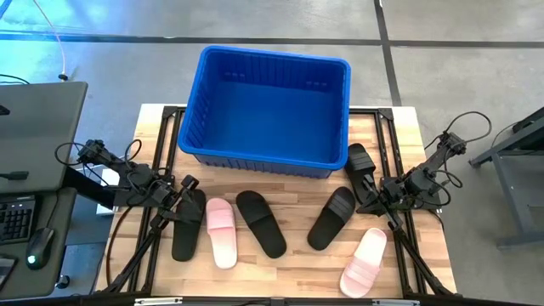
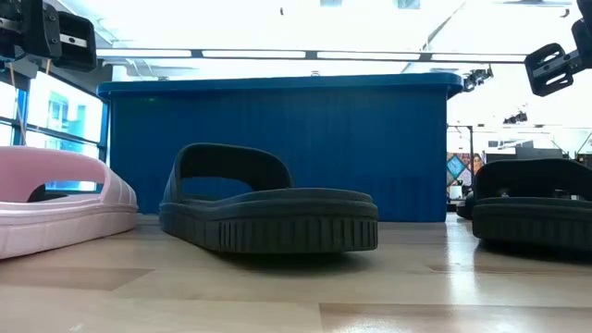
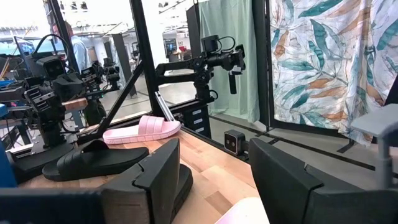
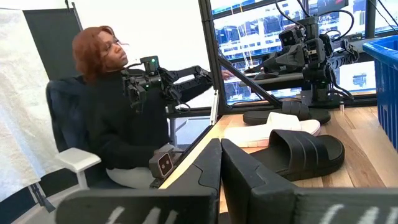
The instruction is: Pick and place slides into bin
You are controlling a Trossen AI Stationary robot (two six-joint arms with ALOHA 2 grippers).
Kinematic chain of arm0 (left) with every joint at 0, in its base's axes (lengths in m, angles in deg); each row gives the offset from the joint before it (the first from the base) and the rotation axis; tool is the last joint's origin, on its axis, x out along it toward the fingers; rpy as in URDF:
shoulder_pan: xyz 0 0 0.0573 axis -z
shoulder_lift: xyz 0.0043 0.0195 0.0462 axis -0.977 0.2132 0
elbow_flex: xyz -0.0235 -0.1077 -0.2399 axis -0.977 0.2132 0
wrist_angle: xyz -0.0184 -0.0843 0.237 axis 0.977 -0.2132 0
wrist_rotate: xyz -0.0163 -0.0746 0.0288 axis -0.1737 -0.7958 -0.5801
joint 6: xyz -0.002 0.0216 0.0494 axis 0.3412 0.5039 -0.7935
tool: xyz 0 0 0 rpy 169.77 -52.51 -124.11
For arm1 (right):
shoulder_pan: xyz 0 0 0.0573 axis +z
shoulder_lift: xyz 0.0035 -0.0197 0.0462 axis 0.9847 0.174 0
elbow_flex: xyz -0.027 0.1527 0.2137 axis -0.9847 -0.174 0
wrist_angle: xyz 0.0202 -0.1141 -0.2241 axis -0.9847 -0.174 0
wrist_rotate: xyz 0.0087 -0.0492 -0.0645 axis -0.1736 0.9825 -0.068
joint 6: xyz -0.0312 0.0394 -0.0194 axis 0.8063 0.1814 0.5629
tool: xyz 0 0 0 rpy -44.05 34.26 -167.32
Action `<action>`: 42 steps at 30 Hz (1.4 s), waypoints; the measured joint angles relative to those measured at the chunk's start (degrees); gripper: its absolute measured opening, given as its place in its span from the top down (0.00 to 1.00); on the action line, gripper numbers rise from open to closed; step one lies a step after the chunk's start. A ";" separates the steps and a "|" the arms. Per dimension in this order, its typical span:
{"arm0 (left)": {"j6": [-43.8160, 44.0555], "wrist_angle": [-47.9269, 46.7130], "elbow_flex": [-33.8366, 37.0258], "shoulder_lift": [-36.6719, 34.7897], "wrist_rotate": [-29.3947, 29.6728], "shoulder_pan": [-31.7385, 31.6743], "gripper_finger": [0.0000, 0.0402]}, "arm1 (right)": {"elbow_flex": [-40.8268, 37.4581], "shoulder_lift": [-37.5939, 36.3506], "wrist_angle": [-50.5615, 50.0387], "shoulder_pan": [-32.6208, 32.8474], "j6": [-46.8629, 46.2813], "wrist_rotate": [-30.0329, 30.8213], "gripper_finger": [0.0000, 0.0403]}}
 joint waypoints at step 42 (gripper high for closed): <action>-3.06 3.55 0.01 -0.02 6.82 0.00 0.55 | 0.00 0.00 0.00 0.00 0.01 0.00 1.00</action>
